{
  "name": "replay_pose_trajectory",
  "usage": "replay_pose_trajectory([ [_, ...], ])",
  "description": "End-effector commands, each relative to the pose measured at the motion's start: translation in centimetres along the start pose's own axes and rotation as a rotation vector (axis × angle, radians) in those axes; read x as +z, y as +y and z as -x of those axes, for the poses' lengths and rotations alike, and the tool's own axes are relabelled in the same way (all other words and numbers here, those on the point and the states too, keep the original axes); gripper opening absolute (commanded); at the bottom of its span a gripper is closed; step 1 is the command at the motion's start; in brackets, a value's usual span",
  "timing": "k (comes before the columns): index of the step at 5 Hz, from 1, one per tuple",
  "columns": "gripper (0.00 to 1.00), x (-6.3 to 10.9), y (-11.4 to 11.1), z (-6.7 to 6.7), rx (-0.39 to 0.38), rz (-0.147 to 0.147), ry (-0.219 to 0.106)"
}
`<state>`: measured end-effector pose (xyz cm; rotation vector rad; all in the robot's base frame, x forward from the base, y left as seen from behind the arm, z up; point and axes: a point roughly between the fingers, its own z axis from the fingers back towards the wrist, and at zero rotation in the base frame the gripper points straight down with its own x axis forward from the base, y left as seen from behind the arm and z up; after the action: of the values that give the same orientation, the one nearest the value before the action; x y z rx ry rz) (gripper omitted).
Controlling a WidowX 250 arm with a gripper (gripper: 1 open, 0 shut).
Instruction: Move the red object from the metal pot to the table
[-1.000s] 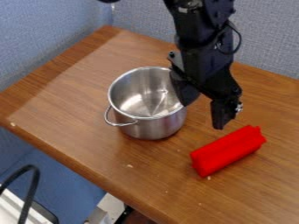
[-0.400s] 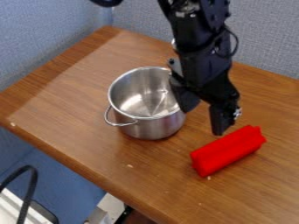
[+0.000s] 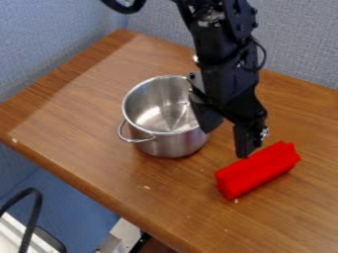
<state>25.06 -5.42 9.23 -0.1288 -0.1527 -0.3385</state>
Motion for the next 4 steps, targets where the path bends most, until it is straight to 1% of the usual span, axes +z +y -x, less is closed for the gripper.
replay_pose_trajectory([
  [1, 1.0, 0.5, 0.7, -0.3, 0.015, -0.007, -0.013],
  [2, 1.0, 0.8, 1.4, -0.1, 0.026, -0.016, -0.006],
  [3, 1.0, 0.7, 1.8, 0.1, 0.04, -0.013, 0.0],
  [4, 0.0, 0.8, 2.6, 0.3, 0.06, -0.012, 0.008],
])
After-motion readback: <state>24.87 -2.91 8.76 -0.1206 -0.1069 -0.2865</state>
